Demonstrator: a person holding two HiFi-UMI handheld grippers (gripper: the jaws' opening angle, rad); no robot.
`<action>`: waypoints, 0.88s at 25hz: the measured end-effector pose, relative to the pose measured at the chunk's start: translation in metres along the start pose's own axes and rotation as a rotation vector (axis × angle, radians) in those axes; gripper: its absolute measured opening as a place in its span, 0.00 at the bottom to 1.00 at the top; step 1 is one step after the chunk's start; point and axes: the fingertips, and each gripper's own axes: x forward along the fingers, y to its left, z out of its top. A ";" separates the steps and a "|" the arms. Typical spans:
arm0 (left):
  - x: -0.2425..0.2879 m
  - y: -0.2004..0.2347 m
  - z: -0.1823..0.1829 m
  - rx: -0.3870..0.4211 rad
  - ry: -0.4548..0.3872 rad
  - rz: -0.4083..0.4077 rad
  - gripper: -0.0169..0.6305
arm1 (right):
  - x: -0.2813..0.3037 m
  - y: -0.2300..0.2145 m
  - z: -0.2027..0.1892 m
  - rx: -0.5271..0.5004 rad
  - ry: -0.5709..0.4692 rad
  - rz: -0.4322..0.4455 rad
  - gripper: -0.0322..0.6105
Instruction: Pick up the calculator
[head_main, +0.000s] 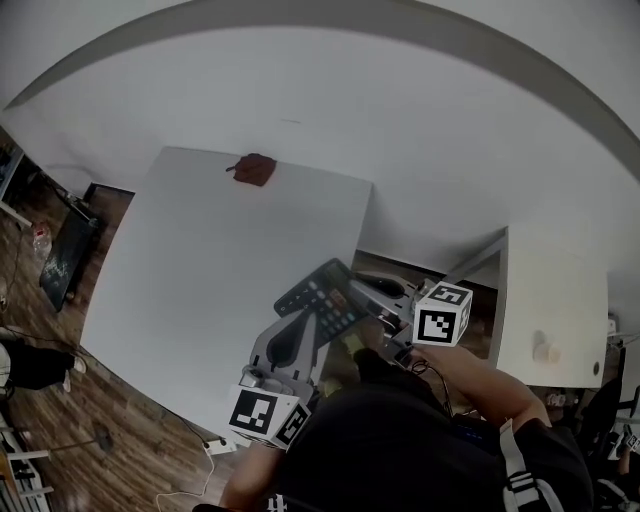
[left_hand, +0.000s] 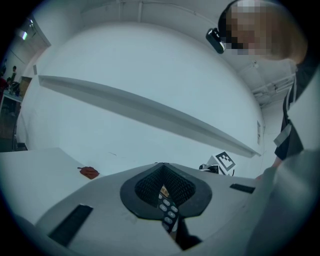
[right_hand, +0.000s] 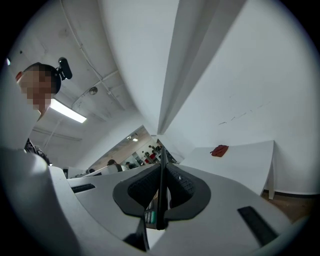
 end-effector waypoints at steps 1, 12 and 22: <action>0.001 -0.001 0.001 0.003 -0.005 -0.005 0.04 | -0.001 0.002 0.000 -0.007 0.000 -0.004 0.12; 0.010 -0.015 0.006 0.031 -0.029 -0.034 0.04 | -0.012 0.016 -0.005 -0.059 0.005 -0.015 0.12; 0.008 -0.020 0.006 0.042 -0.016 -0.019 0.04 | -0.015 0.022 -0.007 -0.054 0.003 -0.002 0.12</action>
